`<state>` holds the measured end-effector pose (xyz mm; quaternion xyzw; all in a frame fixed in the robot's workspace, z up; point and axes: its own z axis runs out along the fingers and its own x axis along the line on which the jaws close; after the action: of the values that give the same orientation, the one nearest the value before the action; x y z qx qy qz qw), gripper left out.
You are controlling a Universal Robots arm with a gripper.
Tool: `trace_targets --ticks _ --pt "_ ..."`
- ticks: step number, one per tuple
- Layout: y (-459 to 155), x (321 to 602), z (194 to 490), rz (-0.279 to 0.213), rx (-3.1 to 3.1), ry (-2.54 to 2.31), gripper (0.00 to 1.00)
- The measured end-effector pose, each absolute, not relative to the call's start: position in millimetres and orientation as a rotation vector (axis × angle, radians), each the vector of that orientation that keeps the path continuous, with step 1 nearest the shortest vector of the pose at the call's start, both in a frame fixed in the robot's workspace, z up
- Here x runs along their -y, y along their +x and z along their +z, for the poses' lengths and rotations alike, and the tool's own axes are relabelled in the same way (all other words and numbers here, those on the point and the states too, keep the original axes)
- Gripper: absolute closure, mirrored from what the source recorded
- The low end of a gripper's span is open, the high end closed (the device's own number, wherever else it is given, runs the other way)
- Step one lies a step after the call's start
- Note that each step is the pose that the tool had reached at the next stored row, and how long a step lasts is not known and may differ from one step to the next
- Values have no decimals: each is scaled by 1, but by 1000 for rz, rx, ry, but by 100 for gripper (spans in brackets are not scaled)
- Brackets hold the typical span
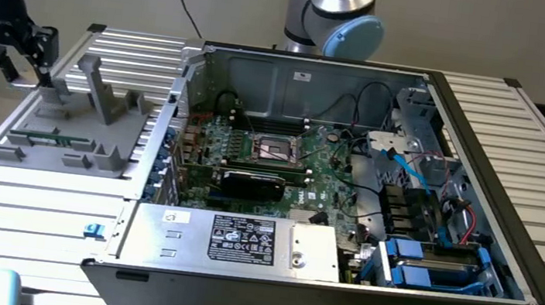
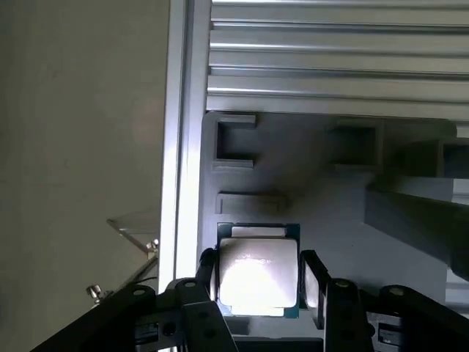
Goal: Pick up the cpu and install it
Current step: 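Pick up the cpu and move it towards the insertion slot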
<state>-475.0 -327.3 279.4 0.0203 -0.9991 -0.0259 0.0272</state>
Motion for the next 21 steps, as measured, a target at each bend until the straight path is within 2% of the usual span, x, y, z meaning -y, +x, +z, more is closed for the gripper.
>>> trace_targets --ticks 21 --pt "-432 327 374 -80 3081 62 45"
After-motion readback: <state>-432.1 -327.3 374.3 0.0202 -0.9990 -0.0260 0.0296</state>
